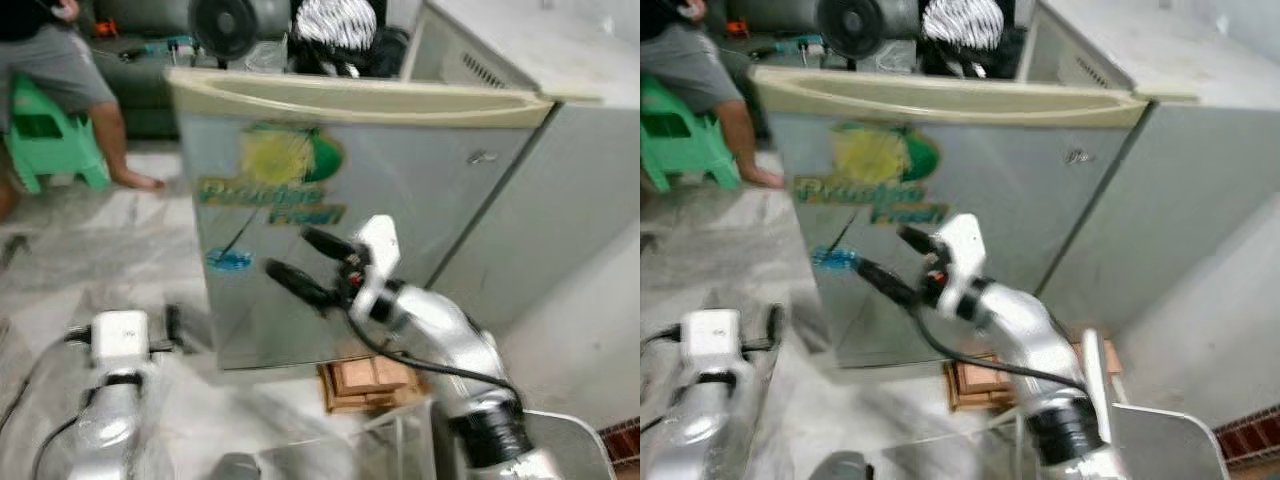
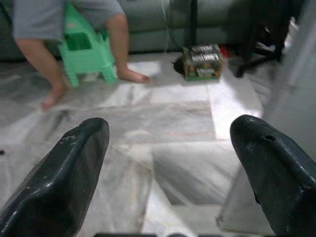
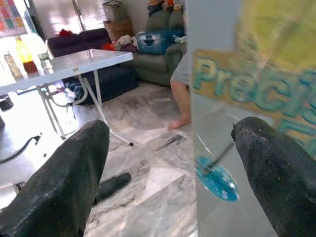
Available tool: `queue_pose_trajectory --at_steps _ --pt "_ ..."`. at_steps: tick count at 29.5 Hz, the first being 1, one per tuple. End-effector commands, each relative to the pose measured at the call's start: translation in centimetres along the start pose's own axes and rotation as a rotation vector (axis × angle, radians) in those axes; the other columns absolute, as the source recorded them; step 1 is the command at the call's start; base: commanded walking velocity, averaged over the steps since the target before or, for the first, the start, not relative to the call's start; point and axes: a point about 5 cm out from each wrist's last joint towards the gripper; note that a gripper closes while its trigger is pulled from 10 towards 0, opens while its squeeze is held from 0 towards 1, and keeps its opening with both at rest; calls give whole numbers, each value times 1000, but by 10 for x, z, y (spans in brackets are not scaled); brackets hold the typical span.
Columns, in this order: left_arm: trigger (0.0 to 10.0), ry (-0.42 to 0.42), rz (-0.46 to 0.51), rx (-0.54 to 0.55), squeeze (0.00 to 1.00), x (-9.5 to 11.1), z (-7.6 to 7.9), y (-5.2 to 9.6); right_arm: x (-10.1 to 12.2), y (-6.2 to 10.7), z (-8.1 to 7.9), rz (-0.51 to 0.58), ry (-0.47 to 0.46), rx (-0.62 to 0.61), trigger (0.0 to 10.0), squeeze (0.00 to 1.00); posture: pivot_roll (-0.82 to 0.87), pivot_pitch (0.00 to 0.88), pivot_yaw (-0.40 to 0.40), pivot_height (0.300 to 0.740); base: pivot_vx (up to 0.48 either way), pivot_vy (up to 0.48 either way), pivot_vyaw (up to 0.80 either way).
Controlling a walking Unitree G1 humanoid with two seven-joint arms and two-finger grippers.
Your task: Restocking fridge
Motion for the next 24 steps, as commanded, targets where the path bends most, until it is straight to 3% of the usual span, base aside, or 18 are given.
queue_pose_trajectory --at_steps 1,17,19,22,24 --pt "10000 12 -2 -31 0 -1 9 2 -1 7 7 -8 6 -36 10000 0 158 0 -56 740 0 480 0" --pt "10000 30 1 -41 0 -2 11 3 2 2 10 5 48 -81 10000 0 156 0 -59 740 0 480 0" --pt "10000 31 -2 -43 0 -3 12 2 4 -9 18 8 105 -180 10000 0 156 0 -59 740 0 480 0" --pt "10000 32 -4 -45 0 -3 14 2 7 -20 21 29 131 -223 10000 0 145 0 -57 740 0 480 0" --pt "10000 31 -2 -50 0 -2 15 1 16 -37 17 69 129 -220 10000 0 144 0 -55 740 0 480 0"
Point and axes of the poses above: a point about 5 cm out from each wrist's last joint towards the gripper, its own y axis pointing back from the gripper into the wrist, its own x axis along the axis of the wrist's last joint, z = x × y, and after that the axes turned 2 degrees about y, right-handed
